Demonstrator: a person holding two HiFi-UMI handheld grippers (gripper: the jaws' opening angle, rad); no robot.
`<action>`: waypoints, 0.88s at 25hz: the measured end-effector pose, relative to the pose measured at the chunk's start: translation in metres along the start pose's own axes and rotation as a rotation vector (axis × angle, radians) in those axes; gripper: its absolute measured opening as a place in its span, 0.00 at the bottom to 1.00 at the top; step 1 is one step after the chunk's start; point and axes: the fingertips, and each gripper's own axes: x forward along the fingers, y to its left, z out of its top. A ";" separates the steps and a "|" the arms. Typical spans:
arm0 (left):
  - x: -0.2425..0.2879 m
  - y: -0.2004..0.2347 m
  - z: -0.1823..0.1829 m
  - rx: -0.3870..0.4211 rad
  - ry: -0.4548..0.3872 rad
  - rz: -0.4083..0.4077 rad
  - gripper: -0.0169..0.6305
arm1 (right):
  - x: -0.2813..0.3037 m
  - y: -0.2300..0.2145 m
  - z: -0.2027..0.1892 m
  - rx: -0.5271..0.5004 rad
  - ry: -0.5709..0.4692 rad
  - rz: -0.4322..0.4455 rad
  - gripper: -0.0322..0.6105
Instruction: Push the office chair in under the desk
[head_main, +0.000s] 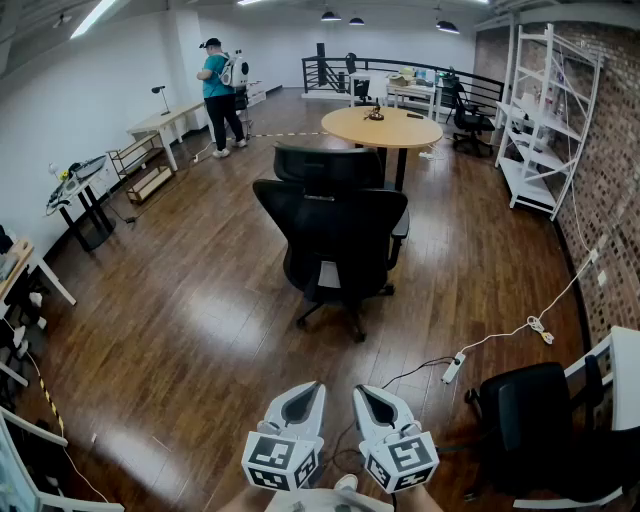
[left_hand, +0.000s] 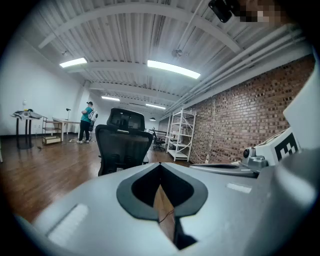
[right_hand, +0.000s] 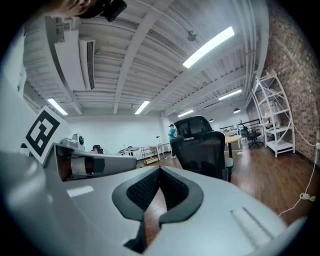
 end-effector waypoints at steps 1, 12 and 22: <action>0.002 0.003 0.004 0.002 -0.004 0.002 0.05 | 0.005 -0.001 0.006 -0.010 -0.007 0.001 0.05; 0.075 0.050 0.040 -0.008 -0.047 -0.017 0.05 | 0.079 -0.037 0.030 -0.051 -0.010 -0.009 0.05; 0.151 0.105 0.067 -0.023 -0.031 -0.068 0.05 | 0.157 -0.077 0.045 -0.055 0.015 -0.071 0.05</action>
